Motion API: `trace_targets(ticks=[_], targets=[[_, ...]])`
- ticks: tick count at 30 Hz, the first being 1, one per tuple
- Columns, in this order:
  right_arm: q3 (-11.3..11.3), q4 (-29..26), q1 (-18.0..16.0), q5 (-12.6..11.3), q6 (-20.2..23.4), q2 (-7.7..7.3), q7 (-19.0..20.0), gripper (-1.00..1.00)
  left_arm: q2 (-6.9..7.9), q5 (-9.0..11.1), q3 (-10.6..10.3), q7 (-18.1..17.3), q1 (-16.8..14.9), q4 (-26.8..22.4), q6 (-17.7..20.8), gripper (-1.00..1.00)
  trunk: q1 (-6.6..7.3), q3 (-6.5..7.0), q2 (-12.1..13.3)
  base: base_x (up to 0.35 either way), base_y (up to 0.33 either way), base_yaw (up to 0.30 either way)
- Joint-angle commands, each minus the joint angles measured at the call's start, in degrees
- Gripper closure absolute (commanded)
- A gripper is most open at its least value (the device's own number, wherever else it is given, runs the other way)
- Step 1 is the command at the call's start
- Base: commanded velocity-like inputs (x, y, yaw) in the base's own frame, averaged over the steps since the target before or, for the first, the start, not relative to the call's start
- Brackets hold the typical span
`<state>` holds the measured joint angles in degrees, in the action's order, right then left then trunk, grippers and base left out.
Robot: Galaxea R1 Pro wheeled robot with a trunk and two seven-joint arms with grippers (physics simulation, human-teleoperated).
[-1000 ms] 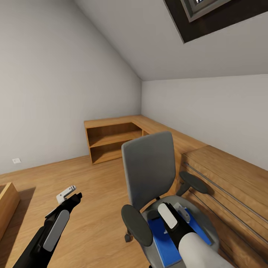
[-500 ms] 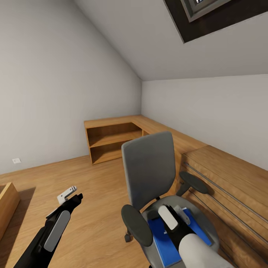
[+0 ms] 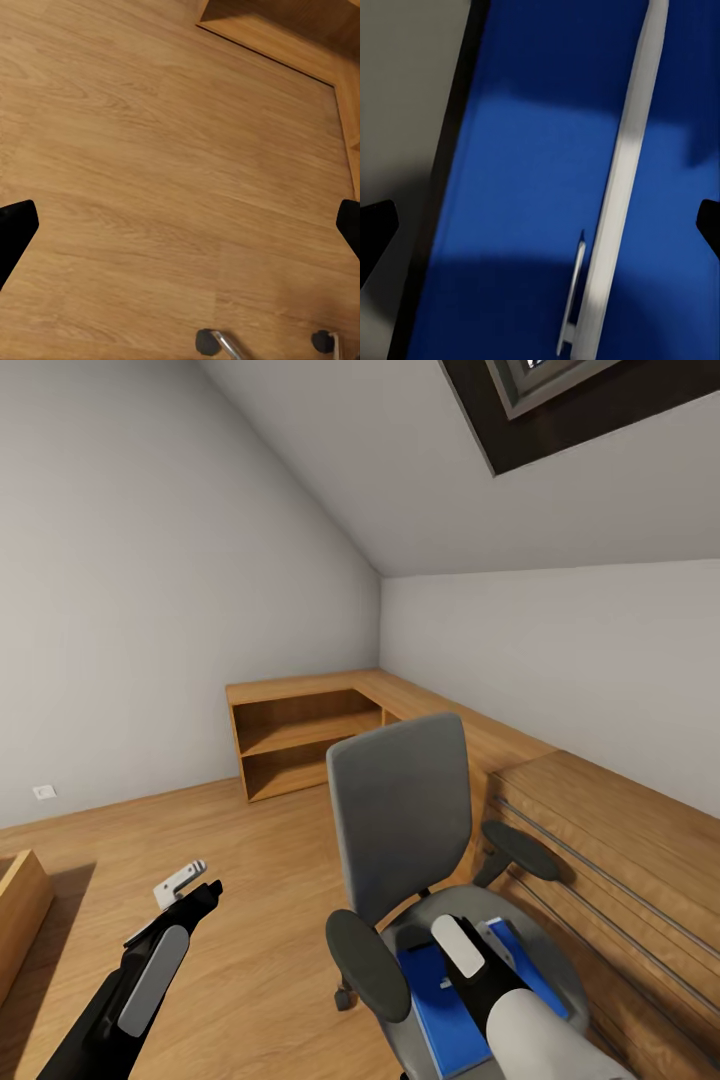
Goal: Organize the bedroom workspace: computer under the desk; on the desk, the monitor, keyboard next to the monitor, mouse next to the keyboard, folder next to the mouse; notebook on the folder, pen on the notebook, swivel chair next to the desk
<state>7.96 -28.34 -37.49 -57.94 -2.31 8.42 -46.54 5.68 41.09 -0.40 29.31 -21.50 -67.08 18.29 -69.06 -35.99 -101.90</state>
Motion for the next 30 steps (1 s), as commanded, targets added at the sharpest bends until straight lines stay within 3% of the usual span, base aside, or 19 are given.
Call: trace_targets(ticks=[1,12,30], targets=[[0.4,-0.05,-0.04,-0.5,-0.24,-0.13,-0.3,-1.0,-0.14,0.39,-0.04,0.37,-0.03,-0.12,0.18,-1.0,0.0,-0.06,-0.03,0.0,0.0,0.0],[0.33,0.48,-0.04,-0.5,-0.24,-0.51,-0.31,-1.0,-1.27,0.53,-0.04,0.47,-0.03,-0.15,0.16,-1.0,0.0,-0.06,-0.03,0.0,0.0,0.0],[0.3,3.19,-0.04,-0.59,-0.59,-1.64,-0.31,-1.0,-1.46,0.59,-0.02,0.49,-0.03,-0.16,0.16,-1.0,0.0,-0.06,-0.03,0.0,0.0,0.0]])
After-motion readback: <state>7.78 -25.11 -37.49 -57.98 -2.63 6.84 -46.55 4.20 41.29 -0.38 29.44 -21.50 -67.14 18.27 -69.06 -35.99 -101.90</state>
